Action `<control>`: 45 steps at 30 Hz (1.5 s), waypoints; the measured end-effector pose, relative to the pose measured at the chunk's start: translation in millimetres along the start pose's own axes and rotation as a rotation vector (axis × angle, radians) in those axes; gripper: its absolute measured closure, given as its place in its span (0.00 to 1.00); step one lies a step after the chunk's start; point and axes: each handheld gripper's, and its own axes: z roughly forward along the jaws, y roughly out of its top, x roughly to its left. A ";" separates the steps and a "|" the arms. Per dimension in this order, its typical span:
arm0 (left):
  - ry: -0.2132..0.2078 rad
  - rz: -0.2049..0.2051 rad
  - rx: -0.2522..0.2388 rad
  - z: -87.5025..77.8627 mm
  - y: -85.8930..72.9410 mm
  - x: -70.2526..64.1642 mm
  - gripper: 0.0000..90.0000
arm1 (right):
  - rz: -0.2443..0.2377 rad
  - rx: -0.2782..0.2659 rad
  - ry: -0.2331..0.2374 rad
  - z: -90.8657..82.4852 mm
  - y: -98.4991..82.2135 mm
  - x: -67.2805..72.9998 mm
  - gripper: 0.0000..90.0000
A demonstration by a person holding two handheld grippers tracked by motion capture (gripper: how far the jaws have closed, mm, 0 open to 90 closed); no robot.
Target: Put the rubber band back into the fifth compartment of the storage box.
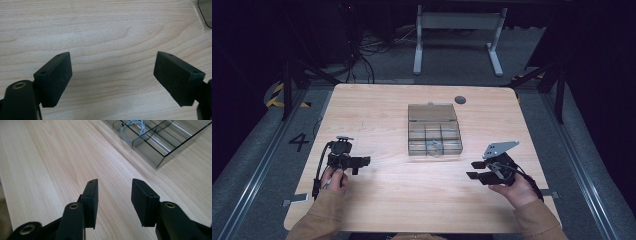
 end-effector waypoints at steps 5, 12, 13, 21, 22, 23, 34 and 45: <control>-0.001 0.001 -0.001 -0.1 0.0 0.0 0.18 | -0.016 0.001 0.005 4.6 -5.0 5.4 0.63; -0.001 0.000 0.001 0.2 0.0 0.0 0.18 | 0.001 0.019 0.014 15.5 -13.5 6.5 0.62; -0.001 0.000 0.000 0.3 0.0 -0.1 0.18 | 0.004 0.029 0.016 17.8 -14.6 5.4 0.61; -0.002 -0.002 0.002 0.6 0.1 0.0 0.18 | 0.020 0.078 0.011 31.1 -23.2 -0.3 0.61; -0.002 -0.001 0.001 0.5 0.0 -0.2 0.18 | 0.020 0.080 0.007 32.9 -24.2 -0.4 0.61; -0.003 0.003 0.000 0.5 0.1 -0.1 0.18 | 0.011 0.086 0.001 34.8 -25.3 -0.5 0.61; -0.009 0.001 -0.001 -0.5 0.2 0.5 0.18 | -0.033 0.145 -0.008 47.1 -31.0 7.0 0.54; -0.007 -0.001 0.001 0.4 0.4 0.5 0.18 | -0.005 0.145 0.003 45.4 -28.7 6.3 0.44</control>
